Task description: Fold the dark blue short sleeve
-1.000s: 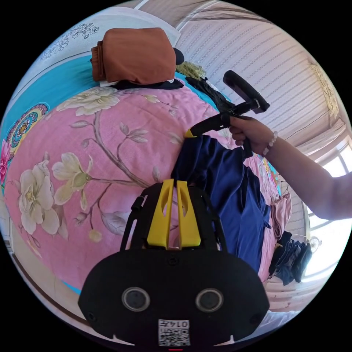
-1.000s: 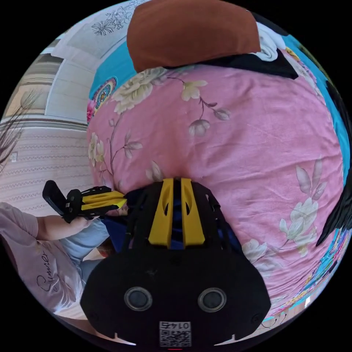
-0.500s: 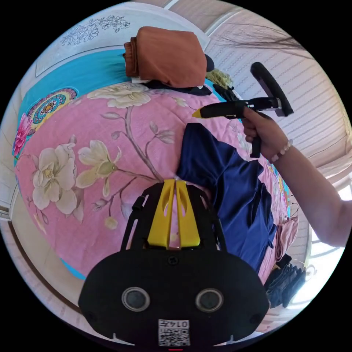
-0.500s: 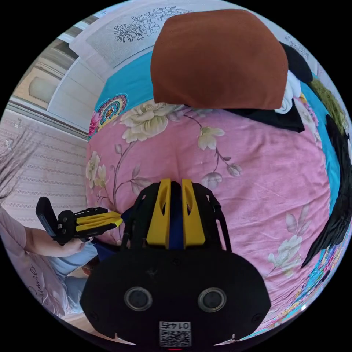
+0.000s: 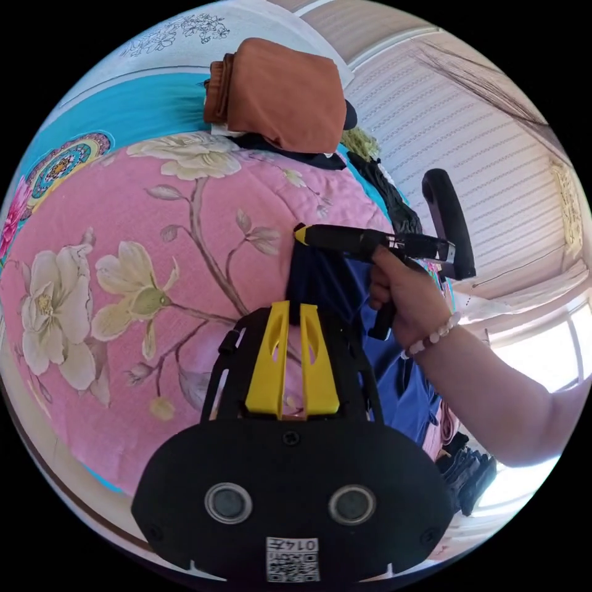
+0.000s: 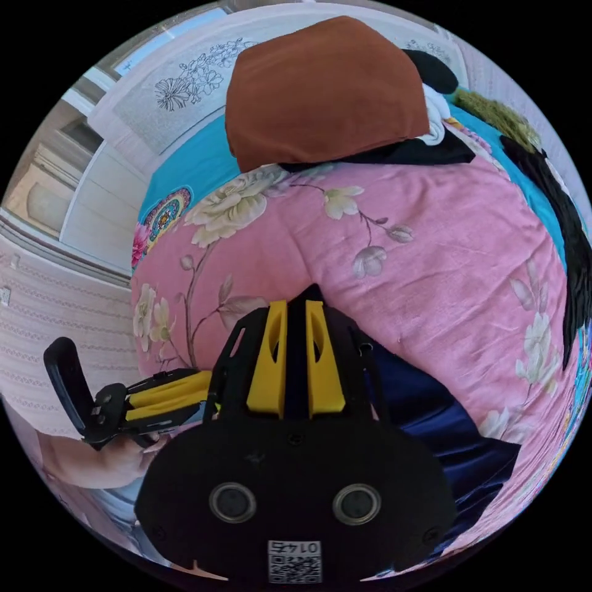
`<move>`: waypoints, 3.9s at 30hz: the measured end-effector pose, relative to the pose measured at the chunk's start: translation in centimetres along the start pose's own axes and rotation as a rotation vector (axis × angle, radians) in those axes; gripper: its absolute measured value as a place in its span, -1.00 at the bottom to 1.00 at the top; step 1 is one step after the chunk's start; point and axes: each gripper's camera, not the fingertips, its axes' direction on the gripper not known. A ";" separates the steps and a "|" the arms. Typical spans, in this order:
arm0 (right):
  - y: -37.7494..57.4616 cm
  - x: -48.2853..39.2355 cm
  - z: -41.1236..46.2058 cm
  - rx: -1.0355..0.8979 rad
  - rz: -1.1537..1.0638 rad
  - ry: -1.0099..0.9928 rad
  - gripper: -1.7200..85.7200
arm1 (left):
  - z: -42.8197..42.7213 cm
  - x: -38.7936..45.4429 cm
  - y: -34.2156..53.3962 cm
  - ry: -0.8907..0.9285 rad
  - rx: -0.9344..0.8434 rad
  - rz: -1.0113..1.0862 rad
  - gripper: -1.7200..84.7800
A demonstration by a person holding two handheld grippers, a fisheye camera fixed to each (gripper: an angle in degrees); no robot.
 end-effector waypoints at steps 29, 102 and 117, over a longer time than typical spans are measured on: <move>26.7 13.7 -9.8 0.124 0.348 -0.088 -0.84 | 3.4 19.2 13.1 0.059 -0.101 0.716 -0.81; 35.6 24.8 -0.4 0.168 0.433 -0.139 -0.95 | 19.6 14.4 14.2 -0.030 -0.287 0.690 -0.86; 40.3 25.3 2.5 0.198 0.425 -0.195 -0.95 | 23.2 13.8 13.9 -0.199 -0.198 0.709 -0.95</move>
